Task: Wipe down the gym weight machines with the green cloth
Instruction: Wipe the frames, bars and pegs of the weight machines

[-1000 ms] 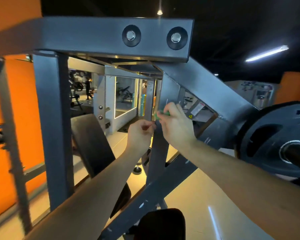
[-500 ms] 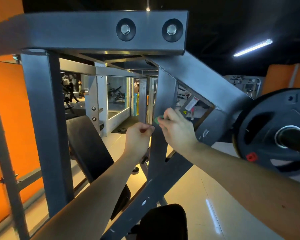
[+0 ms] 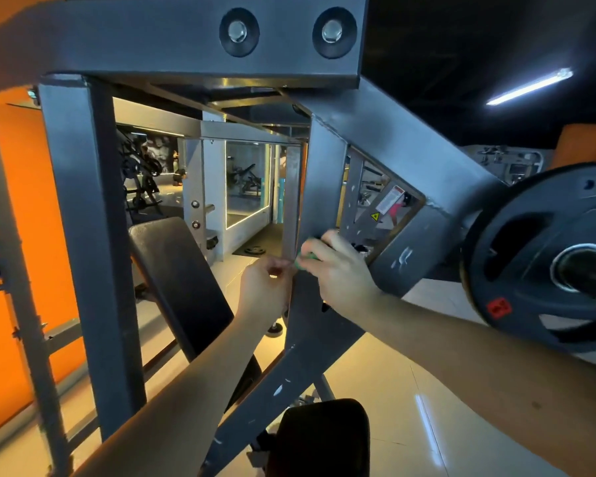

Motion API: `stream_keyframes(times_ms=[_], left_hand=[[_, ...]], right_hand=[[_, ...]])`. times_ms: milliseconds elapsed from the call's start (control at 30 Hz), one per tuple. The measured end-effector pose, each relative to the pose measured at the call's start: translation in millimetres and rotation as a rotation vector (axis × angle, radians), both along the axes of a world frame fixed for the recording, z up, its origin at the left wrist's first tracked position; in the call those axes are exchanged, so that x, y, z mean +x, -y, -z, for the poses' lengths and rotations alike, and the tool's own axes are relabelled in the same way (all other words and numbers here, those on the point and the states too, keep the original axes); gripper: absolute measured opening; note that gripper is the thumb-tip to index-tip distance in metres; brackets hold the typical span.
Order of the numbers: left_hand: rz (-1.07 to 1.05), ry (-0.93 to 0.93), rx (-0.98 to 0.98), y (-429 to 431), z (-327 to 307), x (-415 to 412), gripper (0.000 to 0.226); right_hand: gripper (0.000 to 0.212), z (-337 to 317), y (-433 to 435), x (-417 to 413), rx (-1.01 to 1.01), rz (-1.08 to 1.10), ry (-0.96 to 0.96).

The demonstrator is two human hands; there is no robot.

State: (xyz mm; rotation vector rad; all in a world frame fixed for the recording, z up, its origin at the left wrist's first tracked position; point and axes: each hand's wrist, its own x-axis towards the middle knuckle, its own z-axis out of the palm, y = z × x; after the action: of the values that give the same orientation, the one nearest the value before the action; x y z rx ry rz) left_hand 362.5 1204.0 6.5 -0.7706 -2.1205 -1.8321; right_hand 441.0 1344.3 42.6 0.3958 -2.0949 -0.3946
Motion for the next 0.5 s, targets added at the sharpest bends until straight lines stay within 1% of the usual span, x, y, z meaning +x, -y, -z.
stream_keyframes(times_ms=[33, 67, 100, 167, 233, 300, 367, 433, 500], left_hand=[[-0.006, -0.004, 0.001, 0, 2, 1, 0.010], [-0.012, 0.004, 0.001, 0, 4, 0, 0.009], [-0.012, 0.013, -0.001, 0, 6, -1, 0.008], [-0.009, 0.015, -0.010, -2, 12, -4, 0.007], [-0.004, 0.023, -0.014, -2, 15, -5, 0.007], [0.006, 0.025, -0.008, -1, 20, -6, 0.007], [0.020, 0.029, -0.010, 1, 29, -7, 0.007], [0.038, 0.045, -0.029, 4, 37, -8, 0.006], [0.051, 0.029, -0.068, 7, 45, -8, 0.008]], right_hand=[[0.030, -7, 1, 1, 0.029, 0.006, 0.042], [0.032, -24, 3, -1, 0.031, 0.013, 0.040], [0.031, -45, 6, -7, 0.004, 0.026, -0.004], [0.024, -91, 10, -19, -0.075, 0.027, -0.151], [0.019, -115, 8, -29, -0.139, 0.029, -0.261], [0.024, -98, 7, -32, -0.164, 0.026, -0.278], [0.033, -50, 5, -25, -0.178, -0.010, -0.232], [0.038, 8, 3, -13, -0.199, -0.012, -0.110], [0.030, 48, 7, 0, -0.216, 0.002, 0.012]])
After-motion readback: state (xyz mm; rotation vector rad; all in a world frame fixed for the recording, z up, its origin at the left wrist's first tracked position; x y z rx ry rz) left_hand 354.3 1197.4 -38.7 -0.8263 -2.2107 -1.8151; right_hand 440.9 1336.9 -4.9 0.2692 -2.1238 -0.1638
